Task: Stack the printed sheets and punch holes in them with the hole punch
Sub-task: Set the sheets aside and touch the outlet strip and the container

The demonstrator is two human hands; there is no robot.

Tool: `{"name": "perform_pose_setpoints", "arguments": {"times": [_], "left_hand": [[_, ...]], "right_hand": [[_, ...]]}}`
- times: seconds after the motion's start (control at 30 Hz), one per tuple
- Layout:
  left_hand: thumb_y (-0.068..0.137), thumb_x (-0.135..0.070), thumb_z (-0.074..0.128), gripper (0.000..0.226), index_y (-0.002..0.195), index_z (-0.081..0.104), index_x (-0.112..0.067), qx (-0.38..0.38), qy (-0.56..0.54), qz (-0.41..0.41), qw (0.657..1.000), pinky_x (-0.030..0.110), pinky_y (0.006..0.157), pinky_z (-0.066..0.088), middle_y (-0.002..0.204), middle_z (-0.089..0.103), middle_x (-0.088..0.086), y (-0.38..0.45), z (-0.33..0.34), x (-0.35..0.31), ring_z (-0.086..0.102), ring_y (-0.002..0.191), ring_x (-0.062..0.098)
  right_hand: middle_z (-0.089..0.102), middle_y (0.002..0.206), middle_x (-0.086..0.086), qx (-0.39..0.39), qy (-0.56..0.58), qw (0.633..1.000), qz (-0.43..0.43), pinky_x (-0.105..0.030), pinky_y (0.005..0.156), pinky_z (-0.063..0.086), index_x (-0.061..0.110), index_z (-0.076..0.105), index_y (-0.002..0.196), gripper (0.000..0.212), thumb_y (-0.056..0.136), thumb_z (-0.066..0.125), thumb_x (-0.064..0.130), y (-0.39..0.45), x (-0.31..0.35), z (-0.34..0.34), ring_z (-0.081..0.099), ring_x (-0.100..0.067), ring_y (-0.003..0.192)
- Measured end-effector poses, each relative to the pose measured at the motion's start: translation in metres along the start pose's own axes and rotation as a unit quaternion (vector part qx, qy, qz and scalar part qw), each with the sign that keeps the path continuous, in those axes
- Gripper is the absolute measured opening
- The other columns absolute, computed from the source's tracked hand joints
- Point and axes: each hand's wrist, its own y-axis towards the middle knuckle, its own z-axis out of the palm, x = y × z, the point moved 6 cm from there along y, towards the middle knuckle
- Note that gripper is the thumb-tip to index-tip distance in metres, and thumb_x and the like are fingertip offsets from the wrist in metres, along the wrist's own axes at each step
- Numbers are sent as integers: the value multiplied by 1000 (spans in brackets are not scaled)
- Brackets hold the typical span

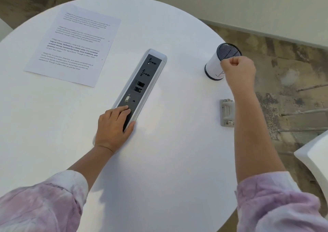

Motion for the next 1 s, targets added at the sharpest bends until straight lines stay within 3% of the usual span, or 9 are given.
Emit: {"name": "perform_pose_setpoints", "arguments": {"times": [0.13, 0.5, 0.63, 0.73, 0.8, 0.87, 1.0], "left_hand": [[85, -41, 44, 44, 109, 63, -10, -2, 1, 4, 1000, 41, 80, 42, 120, 61, 4, 0, 0, 0, 45, 102, 22], [85, -41, 44, 44, 110, 63, -10, 6, 1, 0, 1000, 39, 82, 39, 121, 60, 3, 0, 0, 0, 45, 103, 21], [85, -42, 43, 45, 110, 63, -10, 6, 1, -3, 1000, 40, 81, 40, 121, 60, 3, 0, -1, 0, 45, 103, 21], [85, -42, 43, 44, 110, 63, -11, 5, 1, -2, 1000, 40, 81, 40, 121, 60, 2, 0, 0, 0, 45, 103, 22], [85, -41, 44, 44, 109, 63, -11, 3, 1, -1, 1000, 40, 81, 40, 120, 61, 2, 0, 0, 0, 45, 103, 21], [85, -41, 43, 44, 109, 63, -10, 3, 0, -2, 1000, 40, 81, 40, 120, 61, 3, 0, 0, 0, 45, 103, 21], [85, -41, 44, 44, 109, 63, -11, 1, -1, -1, 1000, 41, 81, 41, 120, 61, 3, -1, -1, 1, 46, 102, 22]], "right_hand": [[25, 35, 3, -9, -15, 1000, 20, -24, 48, 22, 19, 32, 47, 32, 74, 47, 15, 20, -1, -2, 18, -10, 35], [30, 23, 6, -11, -76, 996, 46, -23, 43, 25, 19, 32, 44, 38, 79, 48, 17, 42, -19, 8, 27, -12, 28], [37, 27, 6, 3, -86, 995, 51, -21, 42, 30, 19, 40, 48, 32, 79, 50, 17, 44, -24, 12, 31, -11, 37], [42, 38, 3, 11, -85, 995, 48, -14, 37, 31, 19, 42, 48, 33, 80, 51, 15, 45, -28, 13, 36, -8, 31], [39, 46, 2, 13, -83, 995, 46, -19, 42, 31, 17, 44, 51, 31, 81, 50, 13, 45, -30, 13, 33, -8, 34], [37, 38, 3, 14, -79, 996, 48, -19, 42, 28, 16, 42, 51, 31, 81, 49, 11, 46, -31, 14, 29, -8, 33], [30, 21, 10, 13, -81, 996, 40, -10, 28, 17, 17, 30, 45, 42, 82, 46, 7, 45, -31, 11, 30, -8, 24]]}}
